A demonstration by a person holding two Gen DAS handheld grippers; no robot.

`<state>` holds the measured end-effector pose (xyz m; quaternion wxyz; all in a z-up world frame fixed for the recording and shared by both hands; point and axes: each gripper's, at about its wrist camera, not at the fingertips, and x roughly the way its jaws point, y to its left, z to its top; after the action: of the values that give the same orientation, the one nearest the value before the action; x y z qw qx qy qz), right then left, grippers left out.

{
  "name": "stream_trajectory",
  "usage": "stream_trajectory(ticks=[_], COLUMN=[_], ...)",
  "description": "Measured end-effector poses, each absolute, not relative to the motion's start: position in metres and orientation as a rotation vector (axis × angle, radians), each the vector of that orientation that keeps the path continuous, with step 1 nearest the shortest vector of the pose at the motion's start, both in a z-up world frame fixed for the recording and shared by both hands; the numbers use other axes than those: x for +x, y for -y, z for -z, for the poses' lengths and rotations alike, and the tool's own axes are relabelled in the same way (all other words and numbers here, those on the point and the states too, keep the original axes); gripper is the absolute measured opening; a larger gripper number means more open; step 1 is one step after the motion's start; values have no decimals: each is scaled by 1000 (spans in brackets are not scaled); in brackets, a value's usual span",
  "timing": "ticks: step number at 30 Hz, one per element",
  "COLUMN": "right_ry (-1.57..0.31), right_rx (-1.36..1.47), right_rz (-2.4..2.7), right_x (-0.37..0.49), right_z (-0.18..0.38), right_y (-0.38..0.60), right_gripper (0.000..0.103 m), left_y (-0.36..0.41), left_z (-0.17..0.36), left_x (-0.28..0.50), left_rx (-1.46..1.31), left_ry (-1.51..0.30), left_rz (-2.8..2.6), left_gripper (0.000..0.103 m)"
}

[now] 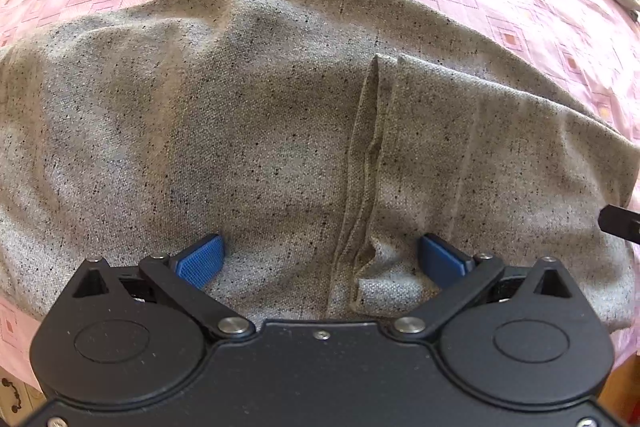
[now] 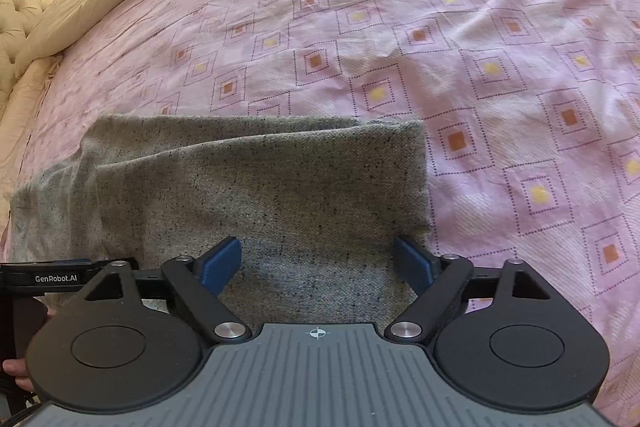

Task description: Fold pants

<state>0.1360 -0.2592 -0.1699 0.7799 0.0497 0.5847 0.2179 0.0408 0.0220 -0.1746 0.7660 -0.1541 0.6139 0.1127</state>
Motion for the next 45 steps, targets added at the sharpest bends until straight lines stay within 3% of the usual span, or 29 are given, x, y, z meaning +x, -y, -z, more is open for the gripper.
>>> stream_trajectory(ticks=[7,11,14,16,21,24,34,40,45], right_ry=[-1237,-1202,-1200,-1173,-1086,-1069,-1133,-1160,-1192], right_rx=[-88,-124,-113,-111,-88,-64,-38,-67,-84], right_rz=[-479,-432,-369,-321,-220,-234,-355,-363,-328], right_x=[121,109,105,101,77,61,14,1,-4], right_z=[169,164,159,151,126,118,129,128,132], right_y=[236,228,223,217,189,160,41,4,0], right_gripper=[85,78,69,54,44,29,28,28,28], left_y=[-37,-55,-69,-85,-138,-170,-265,-300,-303], left_z=[152,130,114,106,88,88,101,141,160], left_x=[19,0,-16,-28,-55,-63,-64,-53,-42], left_rx=[-331,-288,-230,-192,-129,-133,-100,-219,-316], left_ry=[-1321,-1269,-1237,-1224,-1181,-1177,-1151,-1255,-1281], left_rz=[-213,-243,-243,-234,-228,-234,-244,-173,-104], left_gripper=[92,84,83,83,83,83,85,91,102])
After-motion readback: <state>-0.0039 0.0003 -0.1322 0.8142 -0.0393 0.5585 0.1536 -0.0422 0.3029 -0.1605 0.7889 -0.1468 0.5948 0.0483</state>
